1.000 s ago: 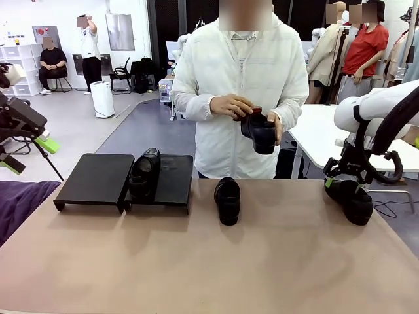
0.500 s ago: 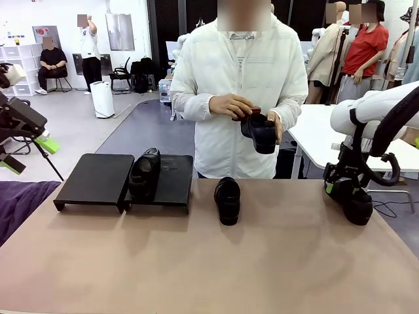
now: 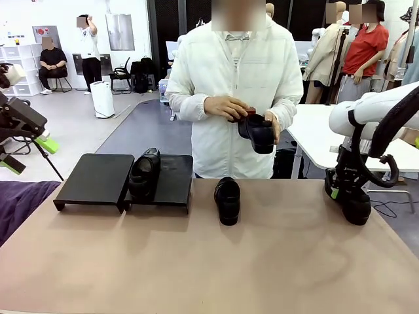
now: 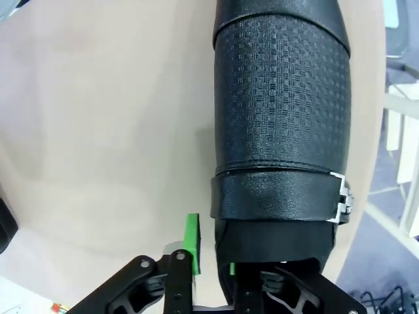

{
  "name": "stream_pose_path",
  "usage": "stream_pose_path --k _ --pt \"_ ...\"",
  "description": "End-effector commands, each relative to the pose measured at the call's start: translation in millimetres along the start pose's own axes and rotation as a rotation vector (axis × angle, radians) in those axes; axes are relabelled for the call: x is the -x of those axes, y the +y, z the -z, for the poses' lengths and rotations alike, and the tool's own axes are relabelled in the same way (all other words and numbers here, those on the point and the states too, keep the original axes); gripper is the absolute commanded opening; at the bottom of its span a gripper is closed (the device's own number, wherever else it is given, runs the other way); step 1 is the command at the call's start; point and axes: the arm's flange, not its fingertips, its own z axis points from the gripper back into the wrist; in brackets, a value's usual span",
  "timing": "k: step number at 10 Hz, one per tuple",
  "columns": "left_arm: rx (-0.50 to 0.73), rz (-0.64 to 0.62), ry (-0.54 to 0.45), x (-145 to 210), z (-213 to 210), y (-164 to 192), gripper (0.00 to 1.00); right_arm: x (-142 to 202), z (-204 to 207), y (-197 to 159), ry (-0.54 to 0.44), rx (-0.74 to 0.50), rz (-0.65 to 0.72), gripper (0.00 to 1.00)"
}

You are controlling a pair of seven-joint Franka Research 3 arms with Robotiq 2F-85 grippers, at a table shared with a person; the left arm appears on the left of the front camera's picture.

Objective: Organize the shoes by placing them on the stand.
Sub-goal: Pick up one Shoe and place it in the middle of the table.

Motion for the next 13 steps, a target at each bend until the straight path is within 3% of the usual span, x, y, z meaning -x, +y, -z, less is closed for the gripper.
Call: stream_pose_path --k 1,4,6,8,10,12,13 --pt "0.016 0.002 0.004 1 -2 0 1.00 -2 -9 -1 -0.015 0.026 -0.005 0.00" --pt "0.016 0.002 0.004 1 -2 0 1.00 5 -23 -11 -0.023 0.013 -0.010 0.00" --pt "0.016 0.002 0.004 1 -2 0 1.00 22 -58 -18 -0.047 -0.045 -0.020 0.00" --pt "0.016 0.002 0.004 1 -2 0 1.00 86 -137 -20 -0.013 -0.207 0.028 0.00" --pt "0.016 0.002 0.004 1 -2 0 1.00 171 -187 -18 -0.032 -0.211 -0.029 0.00" --pt "0.016 0.002 0.004 1 -2 0 1.00 242 -193 -30 -0.025 -0.245 -0.044 0.00" --pt "0.016 0.002 0.004 1 -2 0 1.00 252 -187 -38 -0.050 -0.257 -0.025 0.00"
